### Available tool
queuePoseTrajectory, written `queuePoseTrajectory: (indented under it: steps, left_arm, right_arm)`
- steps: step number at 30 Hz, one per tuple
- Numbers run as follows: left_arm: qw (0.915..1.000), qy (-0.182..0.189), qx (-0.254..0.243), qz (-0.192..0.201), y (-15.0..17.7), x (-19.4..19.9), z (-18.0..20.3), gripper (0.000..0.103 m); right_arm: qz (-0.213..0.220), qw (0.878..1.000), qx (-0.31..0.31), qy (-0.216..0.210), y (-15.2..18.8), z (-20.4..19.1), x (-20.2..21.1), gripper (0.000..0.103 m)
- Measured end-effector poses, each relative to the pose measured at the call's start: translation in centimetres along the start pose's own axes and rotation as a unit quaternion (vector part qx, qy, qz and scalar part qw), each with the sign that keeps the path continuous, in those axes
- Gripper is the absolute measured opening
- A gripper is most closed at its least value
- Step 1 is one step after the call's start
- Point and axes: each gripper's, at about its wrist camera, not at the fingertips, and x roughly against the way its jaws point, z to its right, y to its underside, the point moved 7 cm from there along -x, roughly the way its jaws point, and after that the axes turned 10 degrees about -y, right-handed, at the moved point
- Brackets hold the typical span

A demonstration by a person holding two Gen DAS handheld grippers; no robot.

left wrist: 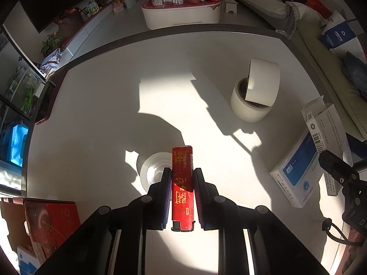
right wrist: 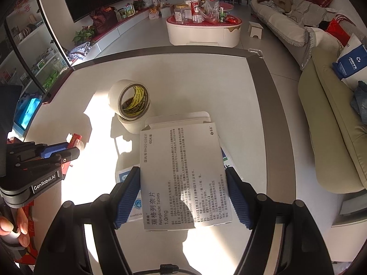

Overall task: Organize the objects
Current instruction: 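Carry the red box in the left tool while the right carries the Repaglinide box to the cardboard box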

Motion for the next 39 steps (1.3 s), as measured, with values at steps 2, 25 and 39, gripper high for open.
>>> queuePoseTrajectory:
  steps: [2,25,39]
  left_arm:
    - [1.0000,0.005,0.005,0.002,0.4,0.7,0.1,0.020]
    - [0.9947,0.054,-0.032,0.081,16.5,13.5,-2.1,0.019]
    - [0.9904,0.027,-0.019,0.134,22.6,17.9,-9.5,0.020]
  right_arm:
    - [0.006,1.000,-0.003,-0.002,0.4,-0.3,0.8,0.073]
    - [0.107,0.989,-0.098,-0.014,15.6,-9.8,13.8,0.073]
    - [0.129,0.990,-0.053,-0.035,18.9,-20.6,17.4,0.073]
